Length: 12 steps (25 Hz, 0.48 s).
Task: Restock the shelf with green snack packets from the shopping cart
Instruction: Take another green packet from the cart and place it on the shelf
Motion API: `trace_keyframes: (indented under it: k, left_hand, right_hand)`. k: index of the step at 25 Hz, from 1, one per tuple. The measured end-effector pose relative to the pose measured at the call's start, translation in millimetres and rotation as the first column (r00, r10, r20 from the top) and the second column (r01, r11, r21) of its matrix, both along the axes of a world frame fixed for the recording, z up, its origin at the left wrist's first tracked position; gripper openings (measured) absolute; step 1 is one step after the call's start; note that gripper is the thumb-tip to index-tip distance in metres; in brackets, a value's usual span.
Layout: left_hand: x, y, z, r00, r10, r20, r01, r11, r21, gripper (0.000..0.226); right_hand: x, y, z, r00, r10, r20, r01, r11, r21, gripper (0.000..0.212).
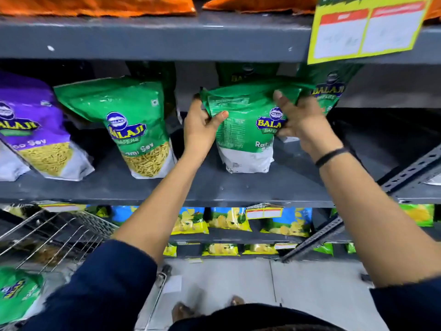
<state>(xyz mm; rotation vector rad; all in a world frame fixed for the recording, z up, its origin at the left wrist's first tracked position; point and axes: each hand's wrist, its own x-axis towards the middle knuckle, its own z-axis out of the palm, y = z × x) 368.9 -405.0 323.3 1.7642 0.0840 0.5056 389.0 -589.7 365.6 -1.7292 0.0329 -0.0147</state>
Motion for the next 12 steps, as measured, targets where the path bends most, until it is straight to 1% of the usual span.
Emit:
trace_keyframes:
  k: [2, 3, 4, 5, 6, 7, 8, 9, 11, 12]
  left_hand:
    - [18.9, -6.0, -14.6, 0.994, 0.037, -0.101, -0.030, 0.997, 0.069, 0.031]
    - [21.8, -8.8, -18.9, 0.993, 0.050, -0.106, -0.040, 0.994, 0.100, 0.029]
    - [22.1, -12.5, -19.8, 0.995, 0.037, -0.095, -0.029, 0.996, 0.085, 0.026]
    - [25.0, -18.3, -20.4, 0.996, 0.004, -0.086, -0.002, 1.000, 0.030, 0.025]
    - [24.7, -25.4, -16.7, 0.991, -0.068, -0.116, 0.060, 0.995, -0.075, 0.032]
    - [26.7, -31.7, -14.5, 0.975, -0.152, -0.160, 0.117, 0.971, -0.208, 0.043]
    - [28.0, -37.2, -13.3, 0.953, -0.225, -0.200, 0.150, 0.931, -0.332, 0.055]
    - [34.1, -37.8, -18.3, 0.940, -0.246, -0.235, 0.136, 0.905, -0.403, 0.065]
    - [41.2, -33.2, -30.4, 0.937, -0.191, -0.291, 0.060, 0.912, -0.405, 0.083]
    - [41.3, -28.1, -36.1, 0.941, -0.098, -0.322, -0.019, 0.940, -0.341, 0.088]
  right_hand:
    - [17.8, -3.9, -17.6, 0.999, 0.009, -0.039, -0.009, 1.000, -0.021, 0.037]
    - [23.8, -5.9, -25.0, 0.998, 0.005, -0.057, -0.005, 1.000, -0.009, 0.041]
    - [24.9, -5.6, -29.2, 0.997, 0.001, -0.072, 0.001, 1.000, 0.031, 0.042]
    - [25.2, -7.3, -33.9, 0.997, -0.010, -0.071, 0.016, 0.996, 0.092, 0.038]
    - [22.3, -8.8, -41.2, 0.997, -0.044, -0.065, 0.053, 0.988, 0.147, 0.029]
    - [15.4, -8.6, -51.4, 0.994, -0.097, -0.057, 0.106, 0.975, 0.194, 0.023]
    - [4.8, -7.3, -65.2, 0.986, -0.144, -0.083, 0.159, 0.963, 0.219, 0.024]
    - [-6.7, -4.4, -79.1, 0.983, -0.134, -0.128, 0.161, 0.960, 0.230, 0.030]
    - [-24.3, 6.2, -95.6, 0.963, 0.030, -0.268, 0.037, 0.970, 0.241, 0.042]
    - [-27.3, 9.0, -97.5, 0.954, 0.080, -0.288, -0.006, 0.968, 0.252, 0.049]
